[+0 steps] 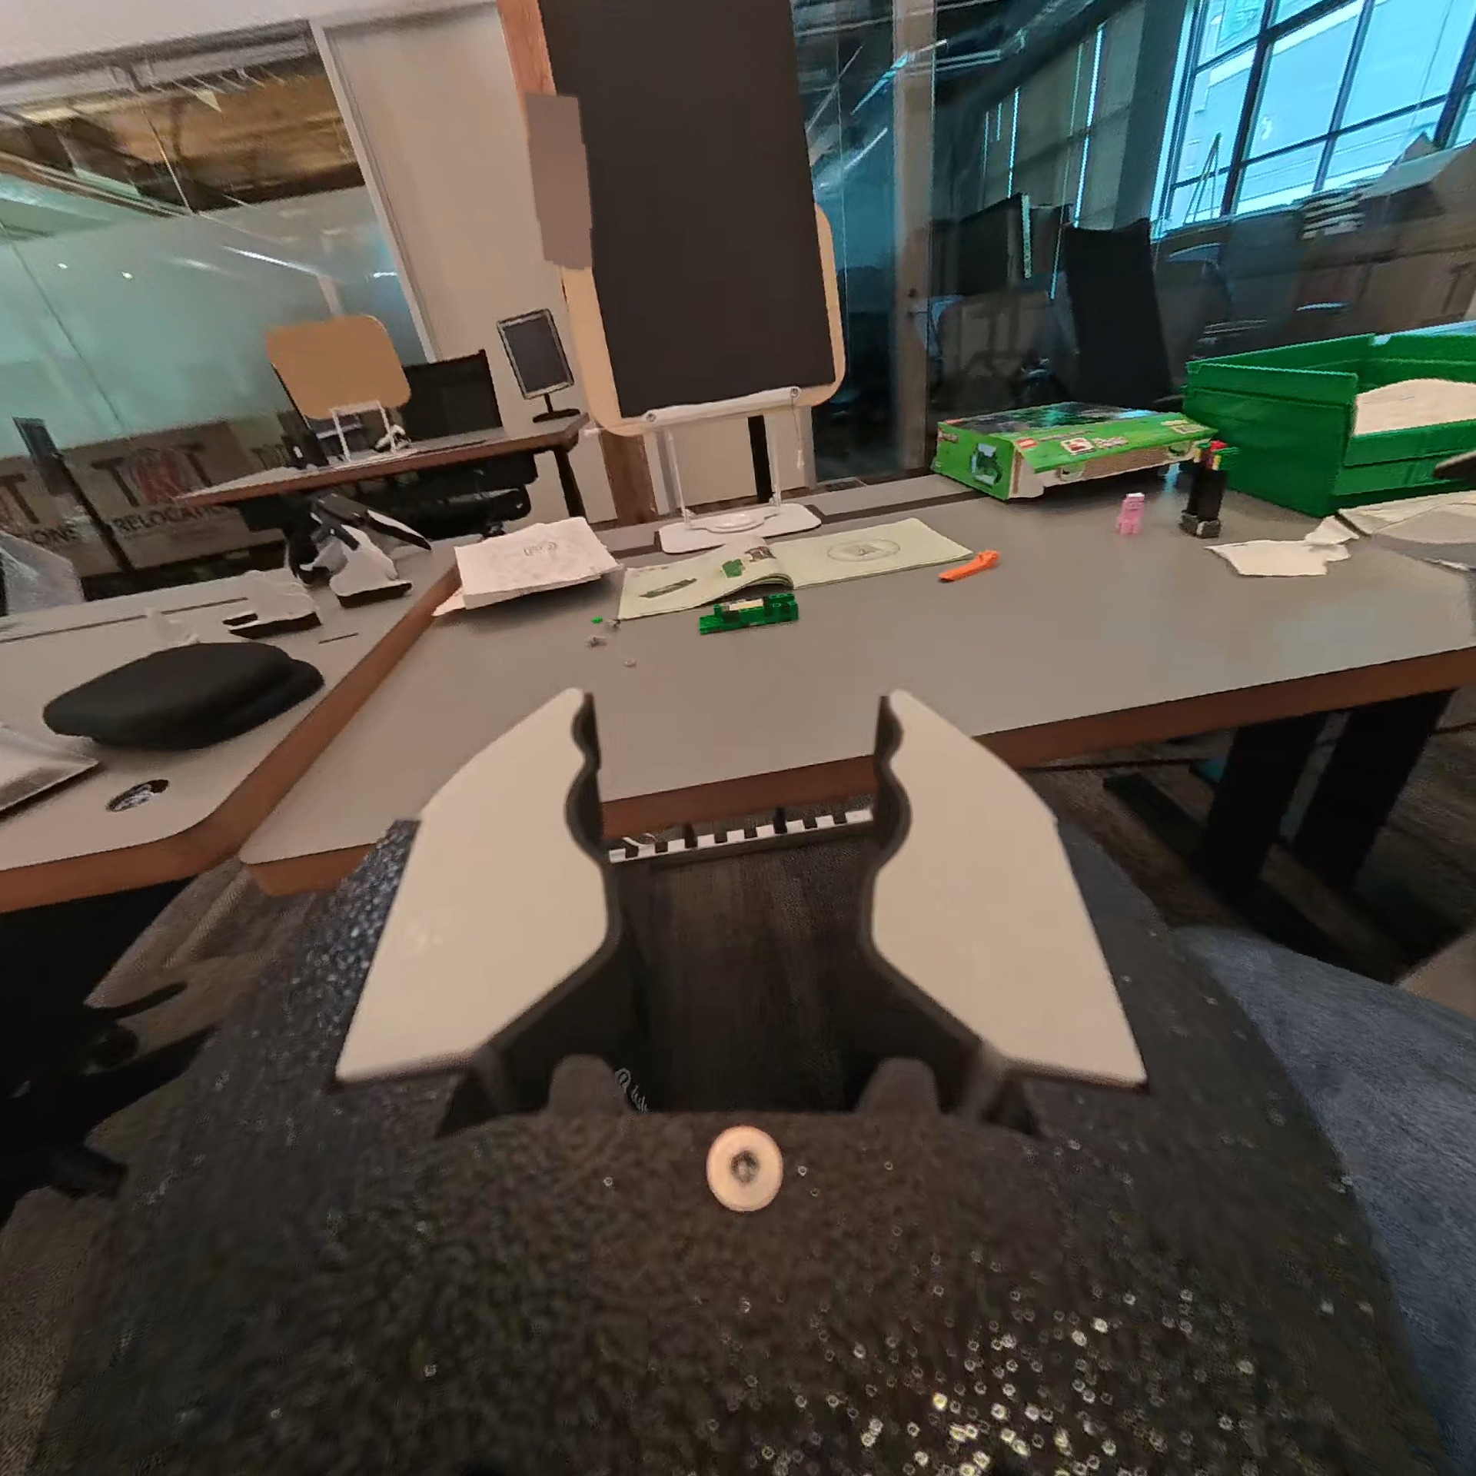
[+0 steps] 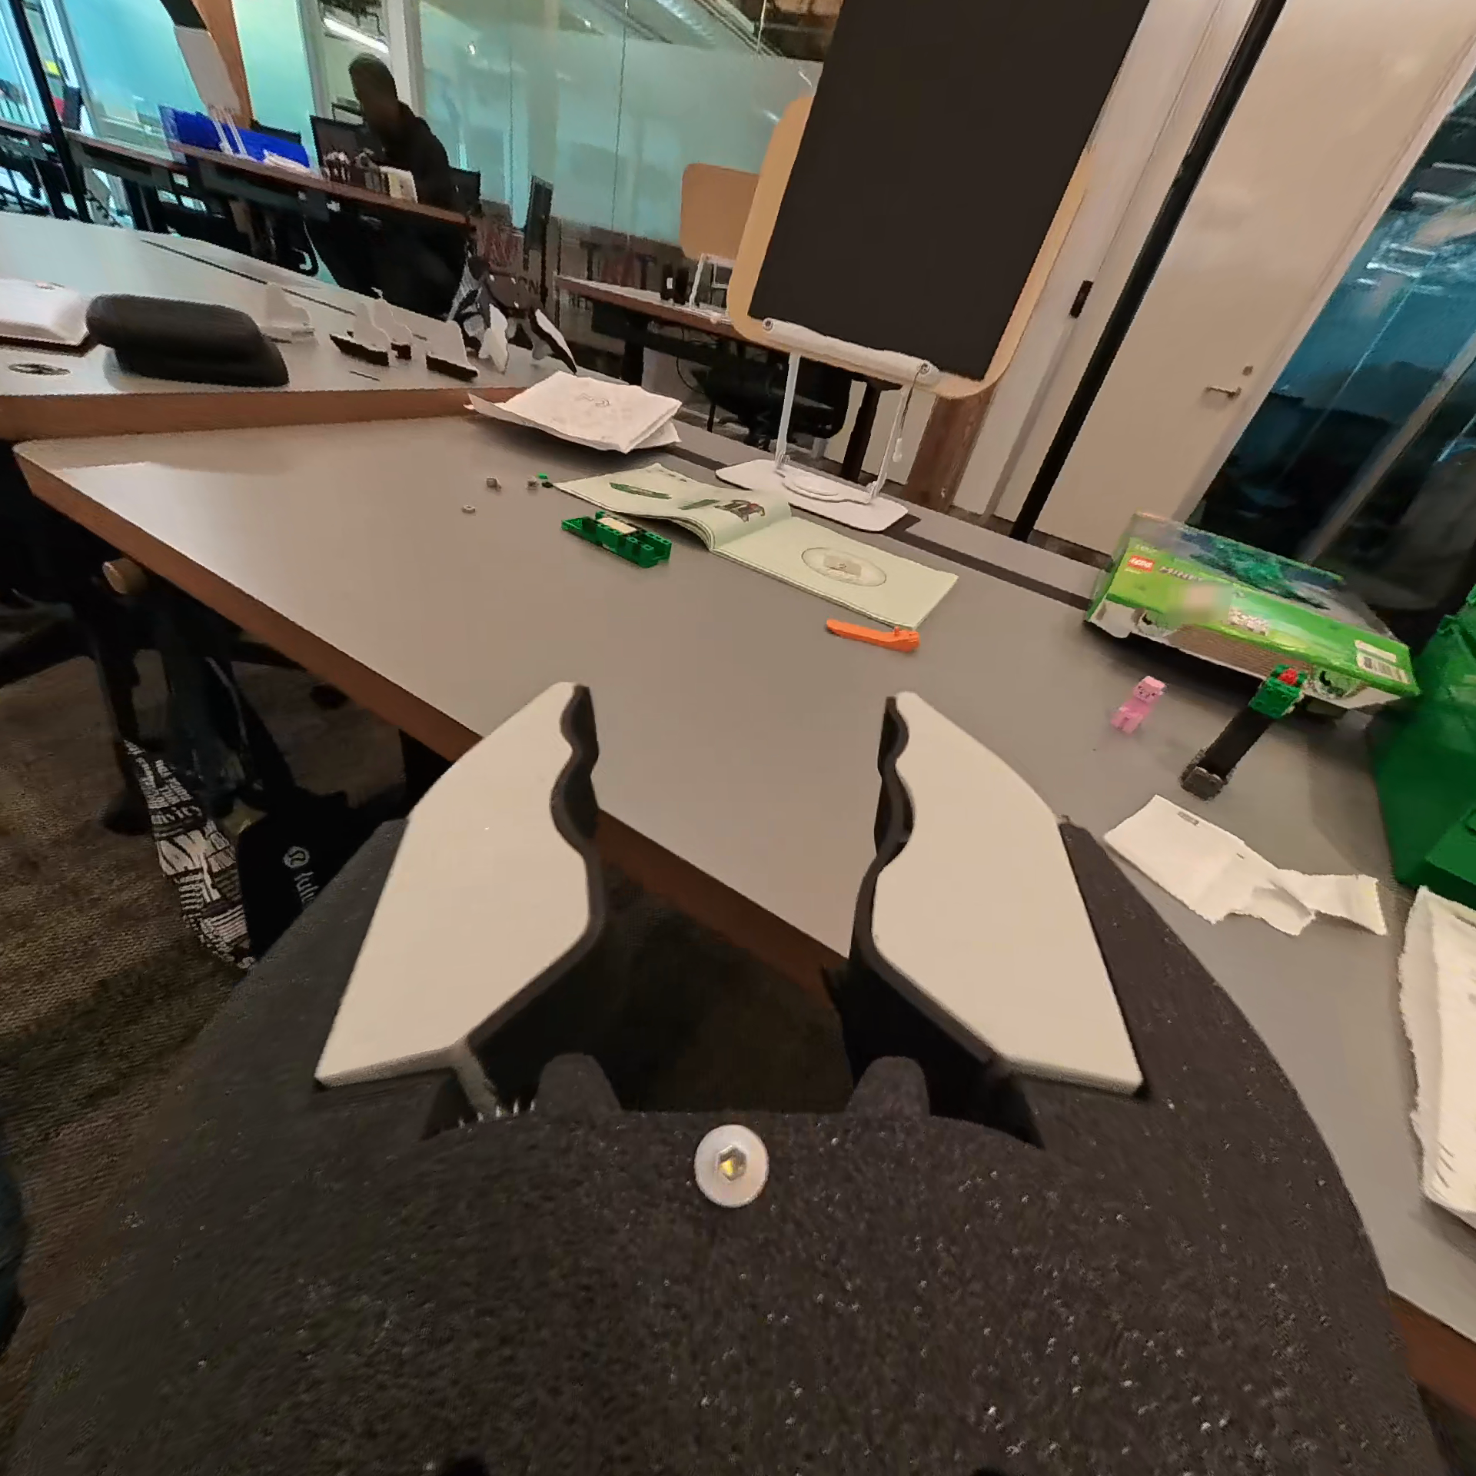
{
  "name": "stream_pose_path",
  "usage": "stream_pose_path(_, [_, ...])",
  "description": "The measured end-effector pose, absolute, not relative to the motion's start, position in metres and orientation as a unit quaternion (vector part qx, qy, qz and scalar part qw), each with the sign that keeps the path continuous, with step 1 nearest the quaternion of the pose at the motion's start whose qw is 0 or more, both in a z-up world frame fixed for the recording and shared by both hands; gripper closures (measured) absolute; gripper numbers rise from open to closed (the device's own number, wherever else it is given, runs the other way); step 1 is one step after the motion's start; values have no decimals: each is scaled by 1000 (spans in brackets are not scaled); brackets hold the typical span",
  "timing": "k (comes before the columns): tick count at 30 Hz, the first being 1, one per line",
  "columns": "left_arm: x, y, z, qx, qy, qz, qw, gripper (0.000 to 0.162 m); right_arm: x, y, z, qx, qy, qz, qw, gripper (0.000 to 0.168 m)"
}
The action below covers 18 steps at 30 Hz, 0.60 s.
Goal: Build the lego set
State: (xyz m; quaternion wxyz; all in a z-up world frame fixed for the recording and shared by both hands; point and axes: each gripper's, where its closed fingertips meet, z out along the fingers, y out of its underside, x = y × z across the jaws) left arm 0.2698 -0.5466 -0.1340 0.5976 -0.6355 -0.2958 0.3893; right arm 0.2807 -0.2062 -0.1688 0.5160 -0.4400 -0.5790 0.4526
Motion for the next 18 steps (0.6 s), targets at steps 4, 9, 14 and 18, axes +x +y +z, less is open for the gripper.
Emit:
stream_pose_path(4, [272, -545, -131, -631, -283, 398, 603, 144, 285, -209, -172, -437, -596, 446, 505, 168])
stream_pose_path(9, [277, -532, -136, -646, -263, 376, 610, 155, 287, -210, -171, -433, -591, 462, 500, 158])
stream_pose_path(14, [273, -503, -132, -633, -257, 355, 638, 116, 310, -196, -168, -429, -593, 447, 514, 122])
stream_pose_path(18, [265, -456, -123, -627, -247, 337, 657, 44, 341, -167, -167, -455, -583, 448, 503, 78])
